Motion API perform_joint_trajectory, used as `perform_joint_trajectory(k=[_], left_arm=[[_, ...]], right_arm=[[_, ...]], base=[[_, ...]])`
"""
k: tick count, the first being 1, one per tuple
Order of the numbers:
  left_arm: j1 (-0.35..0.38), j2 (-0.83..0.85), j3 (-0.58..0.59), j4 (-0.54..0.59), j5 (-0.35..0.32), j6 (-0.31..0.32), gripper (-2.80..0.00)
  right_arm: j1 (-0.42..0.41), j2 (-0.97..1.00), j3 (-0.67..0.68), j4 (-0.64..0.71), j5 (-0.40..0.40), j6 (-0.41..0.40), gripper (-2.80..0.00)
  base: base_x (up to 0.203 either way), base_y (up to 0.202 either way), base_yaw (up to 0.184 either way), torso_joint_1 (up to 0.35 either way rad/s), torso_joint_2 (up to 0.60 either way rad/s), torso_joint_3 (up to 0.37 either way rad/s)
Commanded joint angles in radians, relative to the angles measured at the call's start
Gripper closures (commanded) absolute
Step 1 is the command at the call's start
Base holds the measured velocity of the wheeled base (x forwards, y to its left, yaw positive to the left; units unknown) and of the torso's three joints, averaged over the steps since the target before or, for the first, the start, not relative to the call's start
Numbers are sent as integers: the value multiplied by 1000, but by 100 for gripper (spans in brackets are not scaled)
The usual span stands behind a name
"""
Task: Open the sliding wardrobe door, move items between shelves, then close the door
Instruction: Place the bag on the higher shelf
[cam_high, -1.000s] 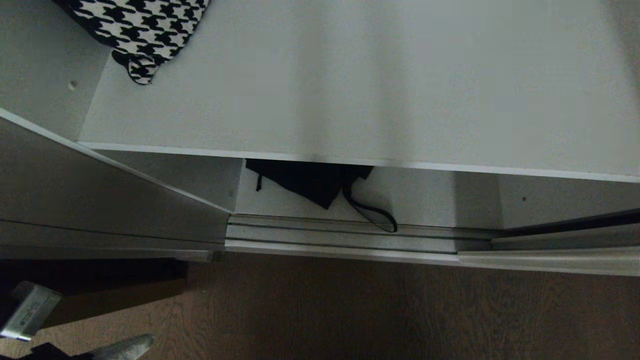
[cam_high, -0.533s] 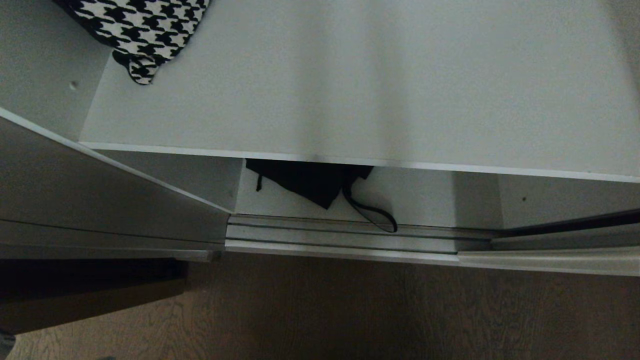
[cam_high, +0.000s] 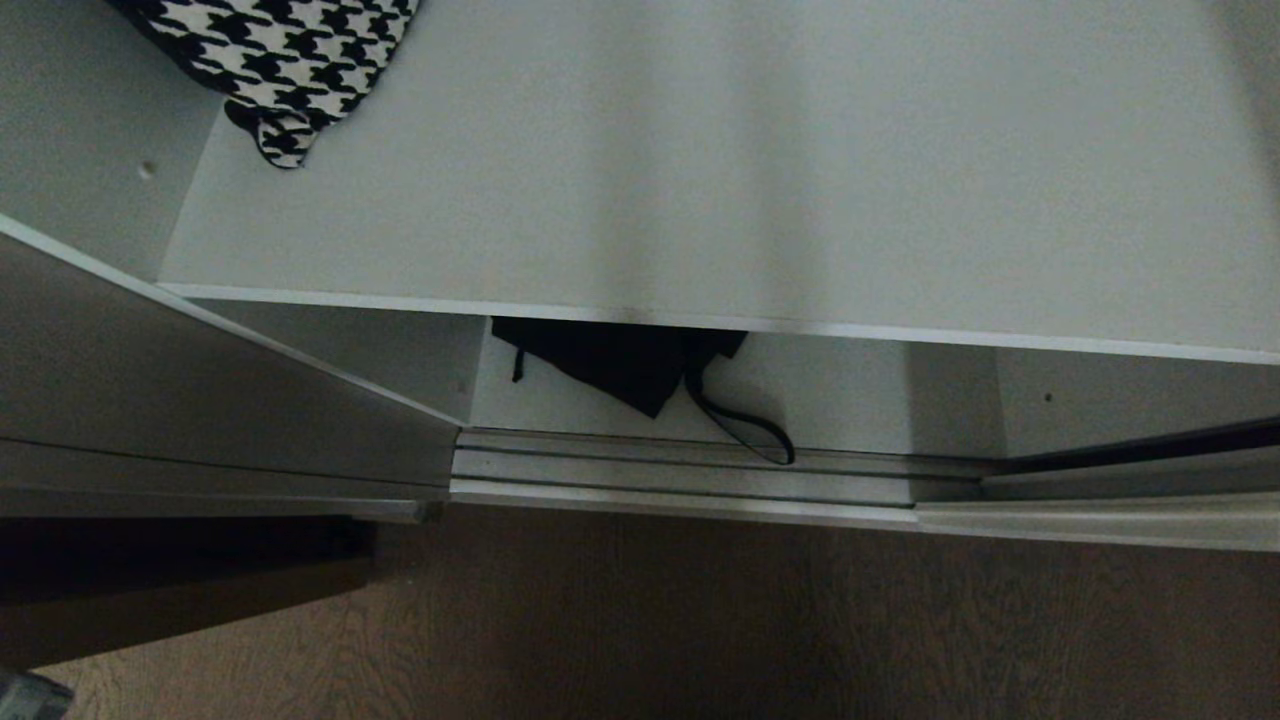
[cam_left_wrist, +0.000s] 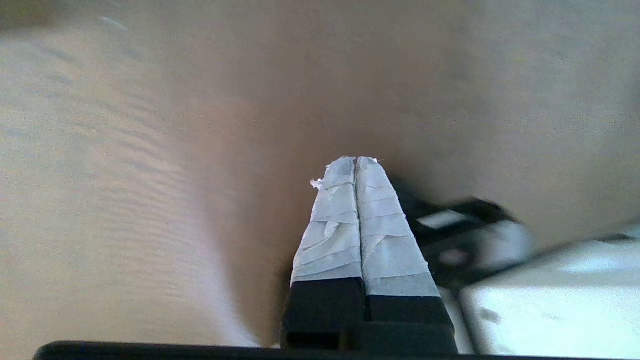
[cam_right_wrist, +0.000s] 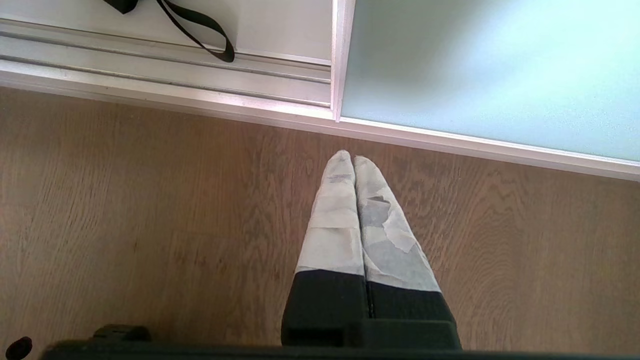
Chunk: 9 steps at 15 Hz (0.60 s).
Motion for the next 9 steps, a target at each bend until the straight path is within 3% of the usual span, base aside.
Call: perform_joint_trajectory(k=[1,5,9], left_arm=[[0,141,-14,-28,-49,-15,0],[-17,382,-62,-178,-65,-24,0],[-207,490,-130,-214,-46,-55,0]], right_arm=[[0,-1,0,-1,0,0,0],[0,-1,0,-1,0,0,0],[0,-1,0,-1,0,0,0]], base=[[0,0,0,0,0,0],[0,0,0,0,0,0],[0,0,0,0,0,0]])
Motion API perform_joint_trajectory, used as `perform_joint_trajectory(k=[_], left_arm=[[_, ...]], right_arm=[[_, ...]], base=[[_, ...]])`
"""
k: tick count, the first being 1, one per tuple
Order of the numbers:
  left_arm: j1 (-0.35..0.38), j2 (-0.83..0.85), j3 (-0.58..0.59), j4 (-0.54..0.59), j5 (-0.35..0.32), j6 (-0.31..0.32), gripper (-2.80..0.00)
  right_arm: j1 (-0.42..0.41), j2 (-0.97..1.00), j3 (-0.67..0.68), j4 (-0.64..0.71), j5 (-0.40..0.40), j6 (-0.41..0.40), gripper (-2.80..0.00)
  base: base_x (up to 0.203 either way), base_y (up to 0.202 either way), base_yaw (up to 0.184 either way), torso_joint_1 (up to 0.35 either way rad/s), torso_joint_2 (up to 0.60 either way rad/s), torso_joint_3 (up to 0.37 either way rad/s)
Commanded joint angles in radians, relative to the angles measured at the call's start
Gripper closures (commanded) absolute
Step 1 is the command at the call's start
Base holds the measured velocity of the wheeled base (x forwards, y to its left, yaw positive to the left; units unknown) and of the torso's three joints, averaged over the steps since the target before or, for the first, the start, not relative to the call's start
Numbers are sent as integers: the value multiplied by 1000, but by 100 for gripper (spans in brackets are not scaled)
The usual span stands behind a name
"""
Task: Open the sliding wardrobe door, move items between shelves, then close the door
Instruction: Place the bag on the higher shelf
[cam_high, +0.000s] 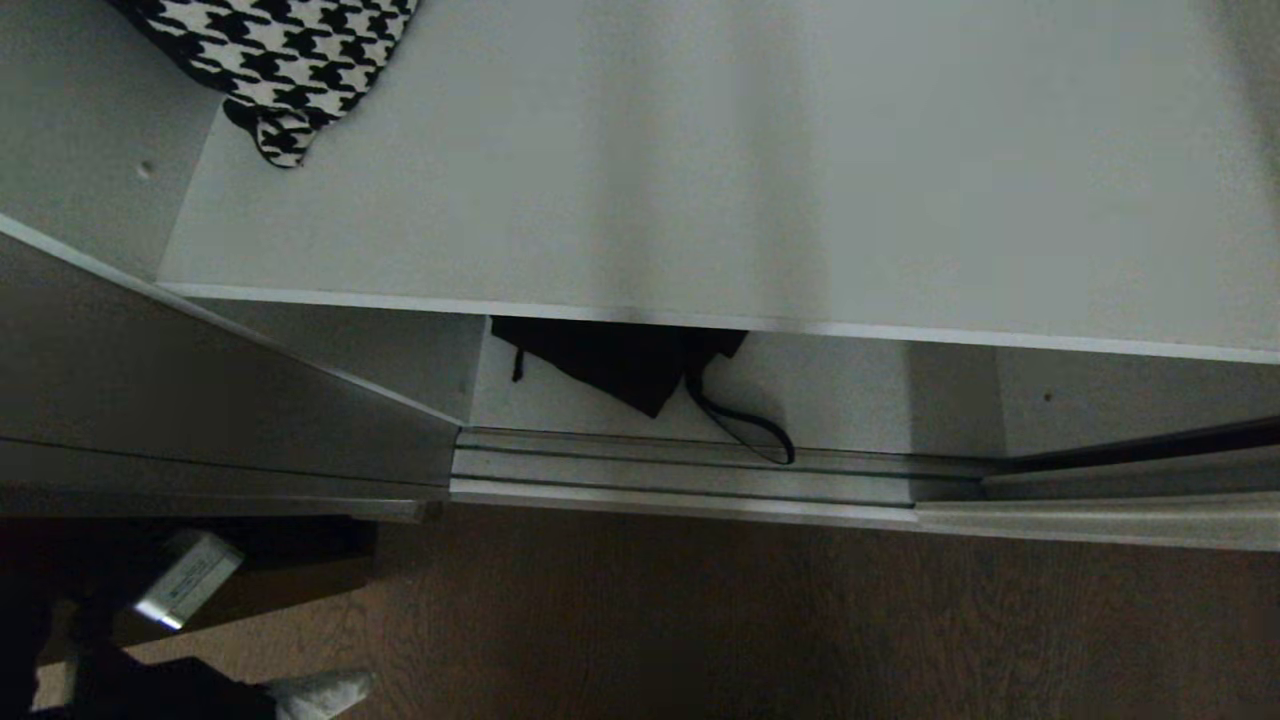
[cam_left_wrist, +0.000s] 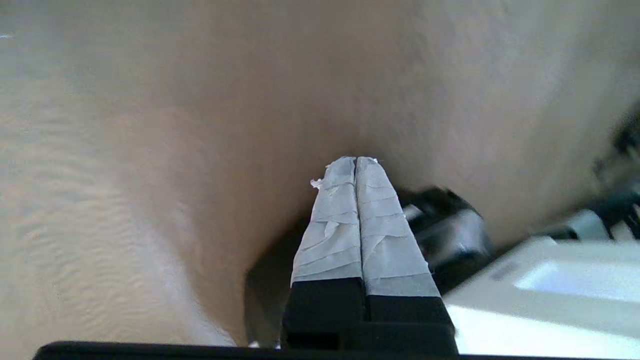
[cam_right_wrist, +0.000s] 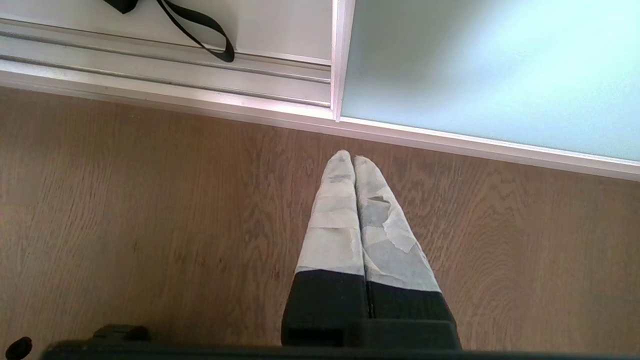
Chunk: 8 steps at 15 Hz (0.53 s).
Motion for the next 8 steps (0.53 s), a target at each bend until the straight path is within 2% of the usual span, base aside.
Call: perform_joint_trajectory(k=[1,3,8], left_arm=[[-134,82,-26,-5,27,-30,0],[-249,114,-32,-11,90,-77,0],[-286,291,-36,-124,151,-105,0]], right_arm=[[0,-1,0,-1,0,0,0],[0,-1,0,-1,0,0,0],[0,-1,0,-1,0,0,0]], base=[[0,0,0,0,0,0],[0,0,0,0,0,0],[0,0,0,0,0,0]])
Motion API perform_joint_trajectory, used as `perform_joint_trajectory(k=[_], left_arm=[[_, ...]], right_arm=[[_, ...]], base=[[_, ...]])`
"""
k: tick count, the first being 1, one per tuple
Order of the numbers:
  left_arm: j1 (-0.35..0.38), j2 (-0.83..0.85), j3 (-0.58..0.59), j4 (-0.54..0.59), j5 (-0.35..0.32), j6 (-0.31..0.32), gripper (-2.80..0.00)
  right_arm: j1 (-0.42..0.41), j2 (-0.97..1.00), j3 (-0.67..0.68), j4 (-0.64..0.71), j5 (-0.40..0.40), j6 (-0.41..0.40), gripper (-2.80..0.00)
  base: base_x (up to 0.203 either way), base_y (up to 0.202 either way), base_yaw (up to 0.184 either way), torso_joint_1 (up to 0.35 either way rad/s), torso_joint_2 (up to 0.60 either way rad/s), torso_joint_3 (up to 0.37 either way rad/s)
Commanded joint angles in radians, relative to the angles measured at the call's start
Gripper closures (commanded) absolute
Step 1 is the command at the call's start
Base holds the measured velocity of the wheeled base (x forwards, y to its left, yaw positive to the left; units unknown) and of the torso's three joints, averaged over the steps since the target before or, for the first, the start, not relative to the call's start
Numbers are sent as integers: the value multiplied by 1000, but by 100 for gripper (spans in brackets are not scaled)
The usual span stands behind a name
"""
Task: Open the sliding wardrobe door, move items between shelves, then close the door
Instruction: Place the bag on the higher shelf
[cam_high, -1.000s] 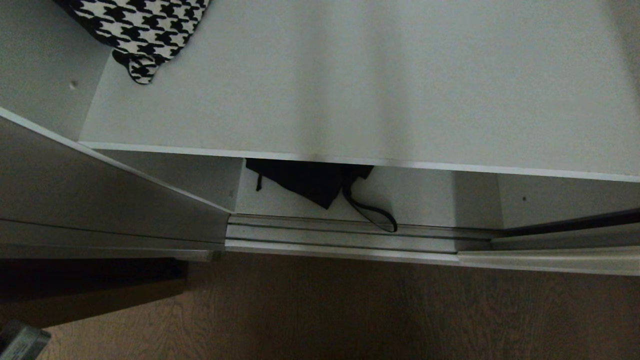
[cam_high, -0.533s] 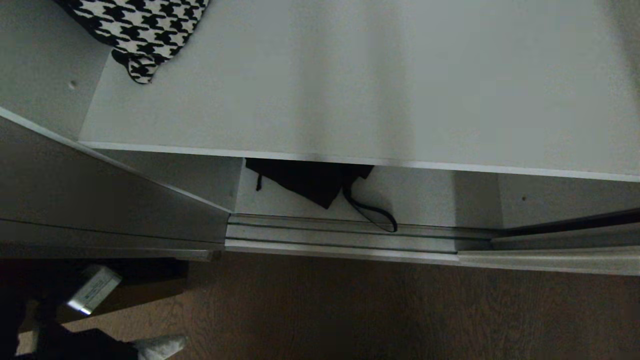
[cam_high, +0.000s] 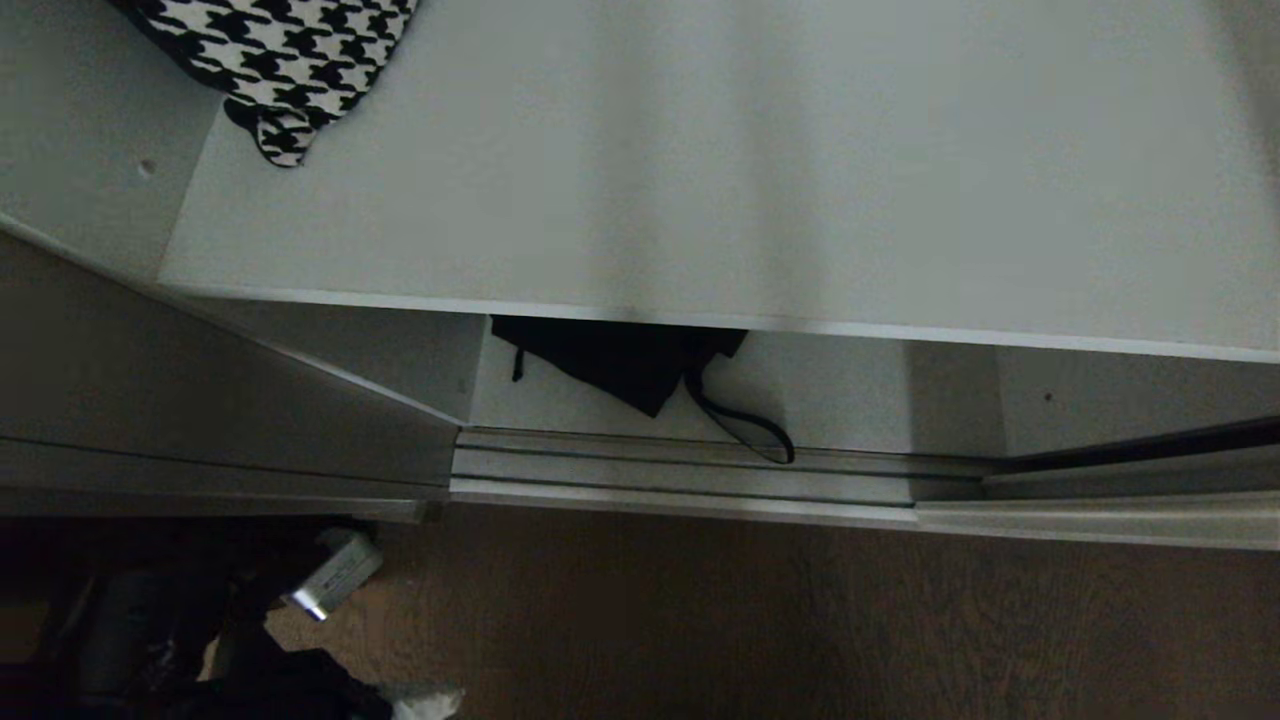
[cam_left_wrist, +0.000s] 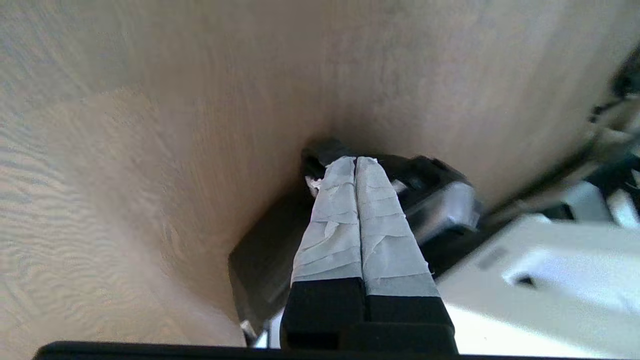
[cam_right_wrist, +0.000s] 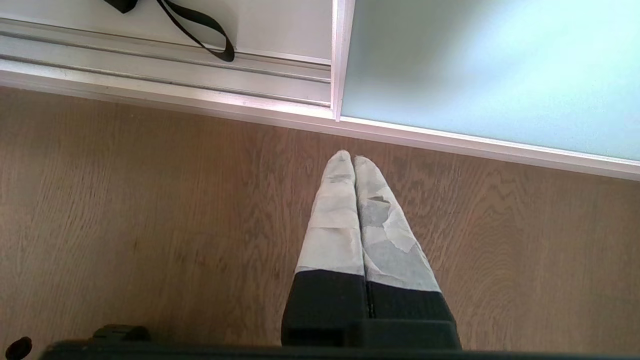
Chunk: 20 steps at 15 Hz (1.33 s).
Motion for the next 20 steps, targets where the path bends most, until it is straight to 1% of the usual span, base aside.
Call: perform_joint_trajectory(k=[1,3,4,6,9,10,13,15,16,17,19,20], left_arm=[[-31,151,1,-86,45,-14,0],[-85,253,-11,-190,118,-51,0],[-106,293,-38,-247,174,-89,0],[-124,360,-104,-315,250,-193,0],[-136,462,-174,-394,304,-304,0],[-139,496,-209,-412,318,-332,0],[-158,620,-340,-425,387,-387,0],[-163,685,-429,-427,447,-399,0],[-163,702,-460,-427,467,-402,0],[-163,716,-479,-428,477,-403,-280],[-155,745,-505,-452,491,-411,-280],[-152,767,-511,-496,492,-413,-280]], right_arm=[[0,-1,0,-1,1,0,0],[0,-1,0,-1,1,0,0],[0,-1,0,-1,1,0,0],[0,-1,0,-1,1,0,0],[0,-1,0,-1,1,0,0],[0,-1,0,-1,1,0,0],[0,-1,0,-1,1,0,0],[0,-1,0,-1,1,0,0],[0,-1,0,-1,1,0,0],[0,-1,0,-1,1,0,0],[0,-1,0,-1,1,0,0],[0,-1,0,-1,1,0,0]], base=[[0,0,0,0,0,0],[0,0,0,0,0,0],[0,0,0,0,0,0],[0,0,0,0,0,0],[0,0,0,0,0,0],[0,0,0,0,0,0],[0,0,0,0,0,0],[0,0,0,0,0,0],[0,0,0,0,0,0],[0,0,0,0,0,0],[0,0,0,0,0,0],[0,0,0,0,0,0]])
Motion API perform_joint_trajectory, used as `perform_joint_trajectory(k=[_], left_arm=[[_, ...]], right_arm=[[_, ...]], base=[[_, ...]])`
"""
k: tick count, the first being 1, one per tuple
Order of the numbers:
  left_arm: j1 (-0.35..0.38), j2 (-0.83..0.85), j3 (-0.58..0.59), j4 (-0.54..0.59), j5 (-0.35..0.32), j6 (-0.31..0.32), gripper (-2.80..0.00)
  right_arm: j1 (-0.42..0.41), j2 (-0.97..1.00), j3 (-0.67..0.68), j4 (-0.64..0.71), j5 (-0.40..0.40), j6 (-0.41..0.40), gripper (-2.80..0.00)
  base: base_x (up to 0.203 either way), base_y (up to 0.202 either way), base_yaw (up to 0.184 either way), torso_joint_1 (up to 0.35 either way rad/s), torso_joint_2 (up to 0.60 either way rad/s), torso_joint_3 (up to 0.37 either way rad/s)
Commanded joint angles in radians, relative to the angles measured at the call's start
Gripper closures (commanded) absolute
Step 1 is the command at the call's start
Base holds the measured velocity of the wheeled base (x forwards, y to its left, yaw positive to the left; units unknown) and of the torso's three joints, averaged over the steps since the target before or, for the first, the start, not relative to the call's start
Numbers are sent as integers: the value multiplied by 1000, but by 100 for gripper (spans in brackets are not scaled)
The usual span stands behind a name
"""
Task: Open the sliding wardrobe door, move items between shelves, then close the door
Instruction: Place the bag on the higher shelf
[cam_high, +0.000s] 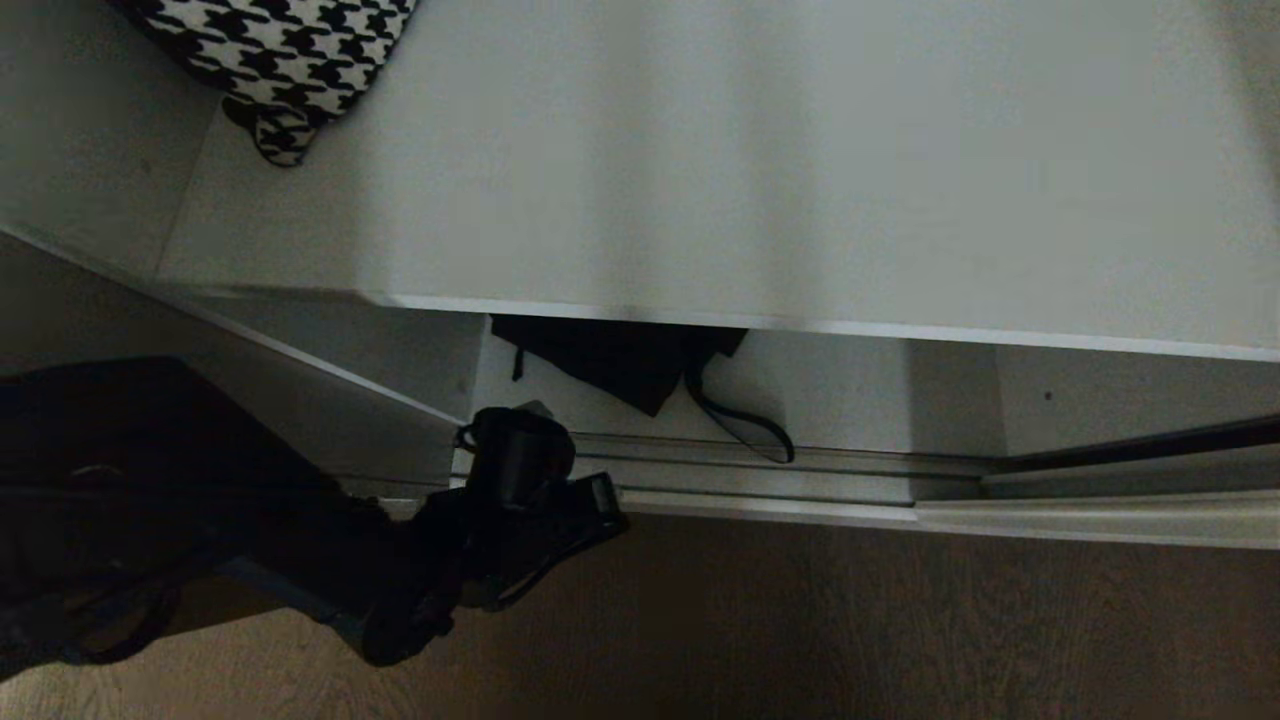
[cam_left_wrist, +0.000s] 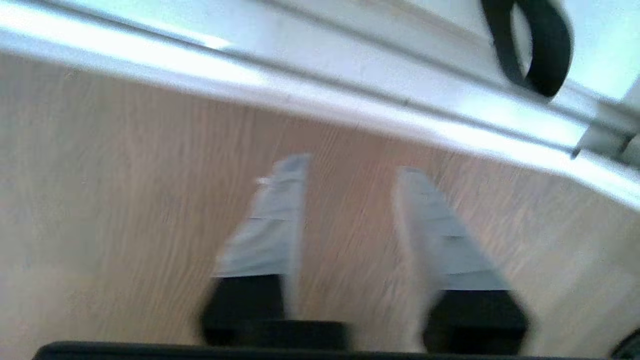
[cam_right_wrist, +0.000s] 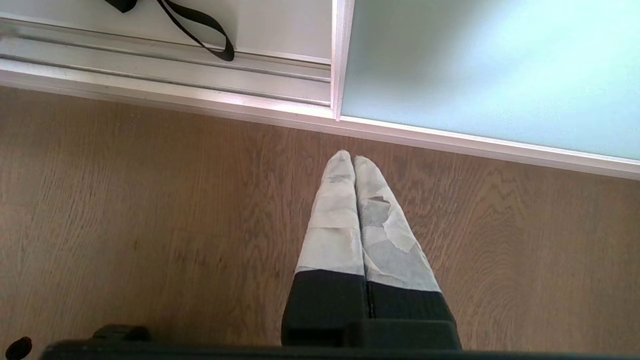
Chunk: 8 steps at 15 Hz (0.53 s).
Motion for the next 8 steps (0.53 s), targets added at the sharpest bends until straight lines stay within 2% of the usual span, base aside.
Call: perform_joint_trajectory(k=[1,8], left_arm=[[6,74,-24,-78,2,-5,-280],[67,221,-224,-161,32,-57,-280]], right_arm=[[0,-1,0,0,0,0,0],[0,-1,0,0,0,0,0]], base=[[0,0,0,0,0,0],[0,0,0,0,0,0]])
